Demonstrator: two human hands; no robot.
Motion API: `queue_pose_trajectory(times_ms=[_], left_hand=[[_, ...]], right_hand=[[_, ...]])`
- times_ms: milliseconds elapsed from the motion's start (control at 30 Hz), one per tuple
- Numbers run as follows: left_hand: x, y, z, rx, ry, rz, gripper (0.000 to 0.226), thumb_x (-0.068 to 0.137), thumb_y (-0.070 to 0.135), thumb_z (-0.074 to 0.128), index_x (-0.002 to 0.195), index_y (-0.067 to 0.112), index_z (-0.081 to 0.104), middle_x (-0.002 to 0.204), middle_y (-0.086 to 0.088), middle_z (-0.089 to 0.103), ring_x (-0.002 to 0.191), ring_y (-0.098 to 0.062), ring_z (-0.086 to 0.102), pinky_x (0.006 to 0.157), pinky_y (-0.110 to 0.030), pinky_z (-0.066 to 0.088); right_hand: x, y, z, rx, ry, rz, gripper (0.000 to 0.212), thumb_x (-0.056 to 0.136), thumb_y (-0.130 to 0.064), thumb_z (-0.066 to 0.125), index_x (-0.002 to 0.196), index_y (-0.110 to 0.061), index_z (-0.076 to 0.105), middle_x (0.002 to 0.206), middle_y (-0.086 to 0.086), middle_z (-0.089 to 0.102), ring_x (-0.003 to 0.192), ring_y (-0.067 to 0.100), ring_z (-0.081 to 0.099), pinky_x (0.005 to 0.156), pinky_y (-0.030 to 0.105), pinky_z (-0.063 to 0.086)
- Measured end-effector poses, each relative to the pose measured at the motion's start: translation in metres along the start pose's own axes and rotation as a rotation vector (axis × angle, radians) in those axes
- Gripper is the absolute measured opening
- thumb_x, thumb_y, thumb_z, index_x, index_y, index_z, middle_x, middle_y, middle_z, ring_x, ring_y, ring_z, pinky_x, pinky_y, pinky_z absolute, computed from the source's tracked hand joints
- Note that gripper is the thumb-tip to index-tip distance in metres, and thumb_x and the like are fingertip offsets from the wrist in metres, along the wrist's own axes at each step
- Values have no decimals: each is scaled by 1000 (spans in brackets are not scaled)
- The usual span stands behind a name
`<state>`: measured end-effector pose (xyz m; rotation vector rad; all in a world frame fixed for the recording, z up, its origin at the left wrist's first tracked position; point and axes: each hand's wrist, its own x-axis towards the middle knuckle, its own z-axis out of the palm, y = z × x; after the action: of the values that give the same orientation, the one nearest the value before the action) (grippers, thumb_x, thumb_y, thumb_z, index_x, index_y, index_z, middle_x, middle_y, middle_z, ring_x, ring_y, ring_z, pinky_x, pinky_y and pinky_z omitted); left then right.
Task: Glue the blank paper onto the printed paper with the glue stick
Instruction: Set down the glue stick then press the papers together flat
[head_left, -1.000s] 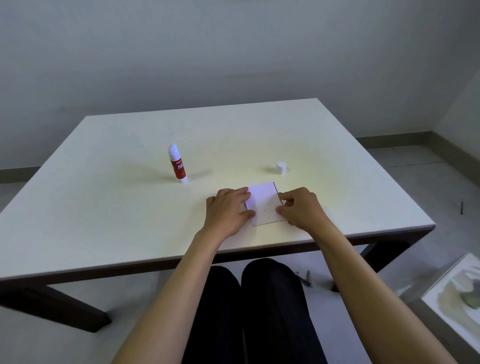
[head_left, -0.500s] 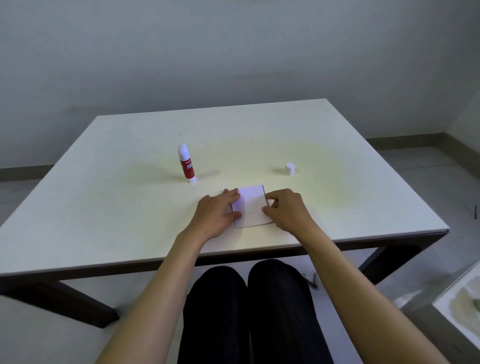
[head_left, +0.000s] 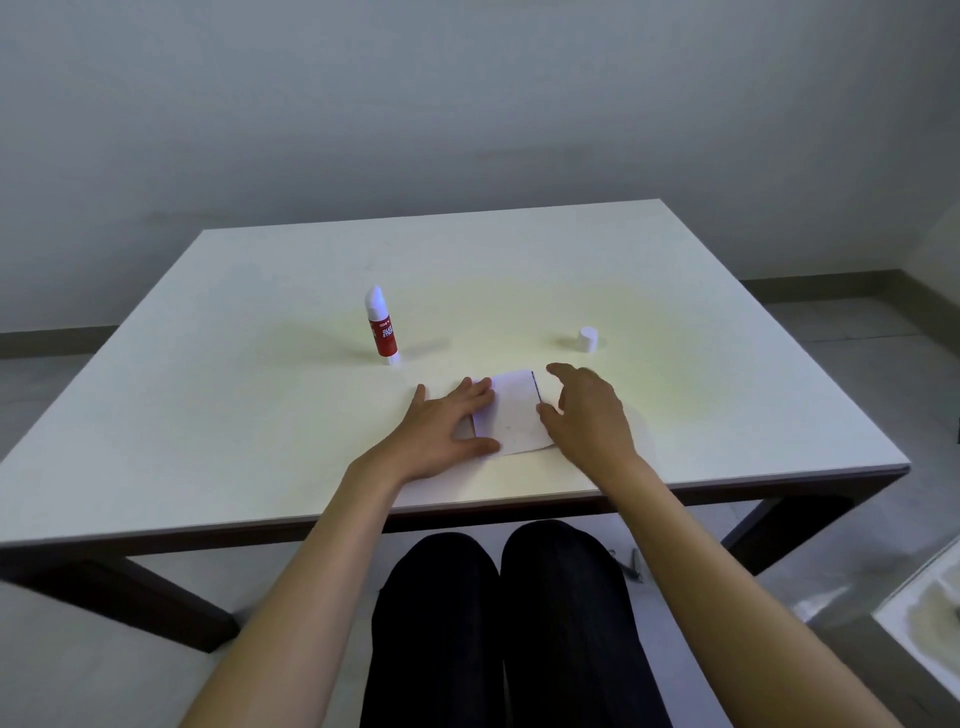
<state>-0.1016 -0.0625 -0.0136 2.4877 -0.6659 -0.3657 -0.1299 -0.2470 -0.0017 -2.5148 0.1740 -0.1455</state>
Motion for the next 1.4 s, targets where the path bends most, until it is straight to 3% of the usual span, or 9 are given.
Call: queue_pose_trajectory(times_ms=[100, 167, 267, 467, 700, 867, 1033, 1233, 1400], left_hand=[[1, -2, 0, 26, -8, 11, 72, 88, 43, 56, 149, 23, 24, 159, 12, 14, 148, -5, 4, 118, -48, -10], [3, -5, -1, 56, -15, 6, 75, 87, 48, 56, 150, 26, 22, 159, 15, 12, 148, -7, 0, 117, -49, -11], [7, -10, -3, 113, -47, -15, 84, 82, 58, 55, 150, 30, 15, 159, 20, 6, 147, -7, -8, 116, -48, -15], [10, -14, -5, 197, -81, -28, 88, 82, 62, 51, 151, 32, 7, 158, 23, -1, 147, -11, -14, 114, -50, -17], [12, -18, -4, 178, -76, -25, 92, 77, 68, 51, 150, 35, 5, 157, 26, -3, 147, -12, -17, 113, -49, -20], [12, -13, -8, 195, -88, -49, 95, 76, 68, 54, 150, 37, 3, 158, 23, 1, 147, -12, -18, 114, -50, -21], [11, -10, -10, 145, -72, -58, 105, 78, 57, 61, 150, 31, -12, 159, 20, 5, 147, -12, -14, 115, -48, -19], [10, -7, -11, 153, -100, -82, 107, 74, 63, 61, 150, 31, -8, 161, 14, -6, 147, -13, -18, 115, -50, -20], [11, -11, -10, 153, -88, -78, 104, 76, 58, 63, 151, 31, -5, 160, 15, -6, 147, -13, -17, 114, -48, -19]], right_hand=[[-23, 0, 9, -289, 7, -284, 52, 97, -35, 38, 146, -18, 30, 146, 5, 44, 134, 26, 37, 103, 40, 30], [-39, 3, 19, -366, -176, -434, 58, 98, -47, 20, 151, -23, 15, 160, -7, 19, 149, 20, 3, 116, 49, -2], [-35, 14, 26, -450, -300, -416, 72, 87, -63, -2, 150, -30, -1, 160, -16, -3, 146, 18, -19, 105, 52, -29], [17, 18, 13, -543, -320, -220, 69, 91, -62, 6, 150, -28, -8, 160, -15, -11, 145, 22, -23, 109, 57, -24], [-31, 16, 30, -496, -302, -442, 86, 75, -77, -8, 149, -34, -6, 159, -18, -9, 137, 13, -36, 95, 47, -43], [11, 11, 13, -556, -328, -250, 71, 89, -66, 6, 150, -30, -9, 159, -16, -13, 144, 21, -27, 109, 57, -26], [-15, 0, 39, -467, -373, -500, 86, 75, -78, -3, 149, -35, -6, 159, -18, -10, 138, 13, -33, 99, 50, -38], [26, 4, 14, -561, -377, -307, 67, 90, -65, 6, 149, -36, -9, 159, -19, -9, 144, 23, -25, 108, 56, -26], [-17, 0, 29, -456, -407, -519, 81, 80, -76, 2, 149, -35, -6, 159, -19, -10, 143, 19, -28, 102, 51, -35]])
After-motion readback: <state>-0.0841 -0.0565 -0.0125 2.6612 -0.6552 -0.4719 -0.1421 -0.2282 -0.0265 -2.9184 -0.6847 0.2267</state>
